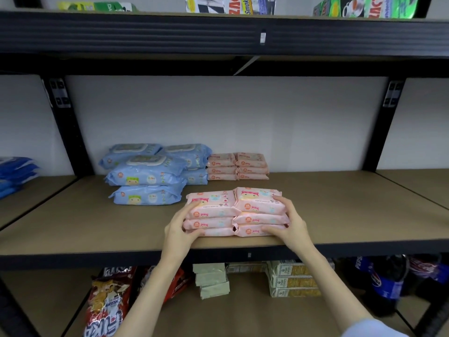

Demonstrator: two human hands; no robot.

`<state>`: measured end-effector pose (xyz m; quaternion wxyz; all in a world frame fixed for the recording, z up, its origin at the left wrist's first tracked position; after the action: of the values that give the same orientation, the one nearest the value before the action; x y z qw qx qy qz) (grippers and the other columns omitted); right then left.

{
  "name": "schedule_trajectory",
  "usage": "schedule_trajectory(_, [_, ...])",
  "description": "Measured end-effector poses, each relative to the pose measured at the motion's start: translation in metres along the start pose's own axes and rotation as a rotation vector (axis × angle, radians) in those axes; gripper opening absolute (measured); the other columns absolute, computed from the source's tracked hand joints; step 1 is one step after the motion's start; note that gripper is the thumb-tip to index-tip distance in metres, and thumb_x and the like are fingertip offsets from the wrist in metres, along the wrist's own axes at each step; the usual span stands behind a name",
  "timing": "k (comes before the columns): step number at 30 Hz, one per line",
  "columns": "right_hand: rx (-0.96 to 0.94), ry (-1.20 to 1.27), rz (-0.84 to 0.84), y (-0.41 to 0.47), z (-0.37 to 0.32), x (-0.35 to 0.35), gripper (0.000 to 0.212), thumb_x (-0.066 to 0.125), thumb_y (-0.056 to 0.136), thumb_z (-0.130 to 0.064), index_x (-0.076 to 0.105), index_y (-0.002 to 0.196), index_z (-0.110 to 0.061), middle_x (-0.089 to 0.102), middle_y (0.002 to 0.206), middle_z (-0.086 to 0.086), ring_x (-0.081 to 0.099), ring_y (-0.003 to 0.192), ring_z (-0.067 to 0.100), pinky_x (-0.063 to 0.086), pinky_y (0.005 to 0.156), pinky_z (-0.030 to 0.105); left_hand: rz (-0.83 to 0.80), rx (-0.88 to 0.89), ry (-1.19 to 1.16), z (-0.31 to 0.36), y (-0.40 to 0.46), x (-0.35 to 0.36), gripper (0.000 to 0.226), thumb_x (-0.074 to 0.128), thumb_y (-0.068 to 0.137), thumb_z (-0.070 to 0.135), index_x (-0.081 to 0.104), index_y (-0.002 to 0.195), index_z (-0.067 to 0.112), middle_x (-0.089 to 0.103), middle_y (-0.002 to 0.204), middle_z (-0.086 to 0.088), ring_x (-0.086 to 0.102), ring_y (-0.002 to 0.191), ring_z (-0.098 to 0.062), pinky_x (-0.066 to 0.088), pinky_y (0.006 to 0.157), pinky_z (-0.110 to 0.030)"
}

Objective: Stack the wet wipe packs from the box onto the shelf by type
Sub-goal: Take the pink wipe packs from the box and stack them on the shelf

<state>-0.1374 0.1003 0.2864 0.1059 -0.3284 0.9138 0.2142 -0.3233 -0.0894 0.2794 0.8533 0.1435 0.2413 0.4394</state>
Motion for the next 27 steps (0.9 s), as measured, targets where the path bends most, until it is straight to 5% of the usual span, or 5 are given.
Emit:
schedule_trajectory(6, [0.010,-0.072,0.018,0.022,0.004,-0.007,0.068,0.080,0.071,-0.015,0.043,0.126,-0.030,0.050,0.116,-0.006,0.048,0.105,0.011,0.042,0.068,0.003,0.005,-0.020,0.022,0.001,0.021,0.017,0.073,0.073,0.066,-0.011,0.055,0.120,0.033,0.057,0.112,0.007,0.051,0.101,-0.009,0.033,0.074,0.007])
schedule_trajectory(15, [0.025,-0.110,0.063,0.096,0.031,-0.014,0.070,0.084,0.066,-0.014,0.048,0.125,-0.025,0.055,0.111,-0.002,0.051,0.104,0.015,0.036,0.081,0.017,-0.011,-0.018,0.028,-0.016,0.095,0.053,0.078,0.074,0.062,-0.015,0.053,0.127,0.022,0.056,0.099,-0.004,0.050,0.084,-0.009,0.036,0.067,0.005])
schedule_trajectory(20, [0.002,-0.174,0.050,0.145,0.050,-0.009,0.073,0.084,0.067,-0.018,0.046,0.130,-0.022,0.056,0.111,0.002,0.050,0.104,0.016,0.035,0.081,0.015,0.022,-0.019,0.058,-0.040,0.140,0.066,0.080,0.073,0.062,-0.016,0.049,0.131,0.016,0.058,0.099,-0.006,0.051,0.091,-0.017,0.035,0.066,0.006])
schedule_trajectory(24, [0.007,-0.185,0.033,0.176,0.061,-0.003,0.074,0.083,0.068,-0.018,0.045,0.131,-0.024,0.054,0.111,-0.001,0.049,0.104,0.015,0.035,0.082,0.015,0.006,-0.020,0.052,-0.053,0.166,0.071,0.075,0.073,0.063,-0.015,0.053,0.129,0.015,0.058,0.101,-0.007,0.053,0.079,-0.005,0.038,0.064,0.005])
schedule_trajectory(27, [0.019,-0.199,0.024,0.193,0.065,-0.003,0.075,0.083,0.067,-0.020,0.045,0.131,-0.026,0.054,0.113,-0.002,0.049,0.104,0.013,0.036,0.083,0.016,0.007,-0.011,0.051,-0.060,0.177,0.075,0.075,0.074,0.064,-0.014,0.052,0.129,0.016,0.058,0.105,-0.004,0.053,0.087,-0.008,0.037,0.066,0.007])
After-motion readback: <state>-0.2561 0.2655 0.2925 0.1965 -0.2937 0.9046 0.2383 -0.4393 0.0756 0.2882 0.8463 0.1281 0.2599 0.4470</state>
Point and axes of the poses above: each hand's wrist, its own y-axis towards the middle knuckle, its own x-axis out of the palm, z = x × y, the point moved 2 cm from there along y, towards the middle knuckle
